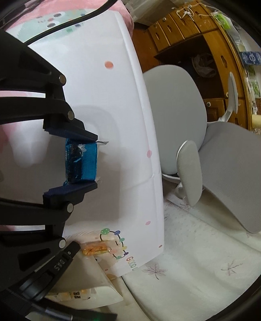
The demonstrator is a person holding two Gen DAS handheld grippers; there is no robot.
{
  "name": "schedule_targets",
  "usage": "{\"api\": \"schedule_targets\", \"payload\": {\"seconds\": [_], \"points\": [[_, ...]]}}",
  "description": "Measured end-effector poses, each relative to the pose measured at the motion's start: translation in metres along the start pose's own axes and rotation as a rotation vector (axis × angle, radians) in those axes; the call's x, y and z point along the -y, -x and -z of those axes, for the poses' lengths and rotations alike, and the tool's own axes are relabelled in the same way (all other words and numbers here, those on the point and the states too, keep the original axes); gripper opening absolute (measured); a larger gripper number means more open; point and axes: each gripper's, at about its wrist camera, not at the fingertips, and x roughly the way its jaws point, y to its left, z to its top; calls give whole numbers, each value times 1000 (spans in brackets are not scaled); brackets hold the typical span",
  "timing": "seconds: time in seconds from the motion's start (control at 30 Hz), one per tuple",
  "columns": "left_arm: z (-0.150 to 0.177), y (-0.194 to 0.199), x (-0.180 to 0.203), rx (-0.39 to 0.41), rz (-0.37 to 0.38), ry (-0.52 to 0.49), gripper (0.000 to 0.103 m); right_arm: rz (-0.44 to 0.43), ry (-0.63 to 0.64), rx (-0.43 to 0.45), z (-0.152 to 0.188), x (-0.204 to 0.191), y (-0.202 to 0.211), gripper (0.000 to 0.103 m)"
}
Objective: Organize snacks
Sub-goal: 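Grasp the blue candy with the left gripper while the right grasps the orange-filled packet, then carry the blue candy with the left gripper while the right carries the orange packet to the tray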
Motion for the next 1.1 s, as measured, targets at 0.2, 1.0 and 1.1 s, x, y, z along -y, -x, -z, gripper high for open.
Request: {"api": "schedule_targets", "payload": {"seconds": [0.2, 1.0, 1.1], "points": [[10, 30, -14, 27, -8, 43, 38, -53, 41, 19, 12, 3, 14, 1], [116, 181, 5, 17, -31, 10, 38, -261, 93, 43, 68, 32, 166, 1], [137, 206, 18, 33, -13, -19, 38, -282, 76, 70, 74, 48, 193, 1]]}}
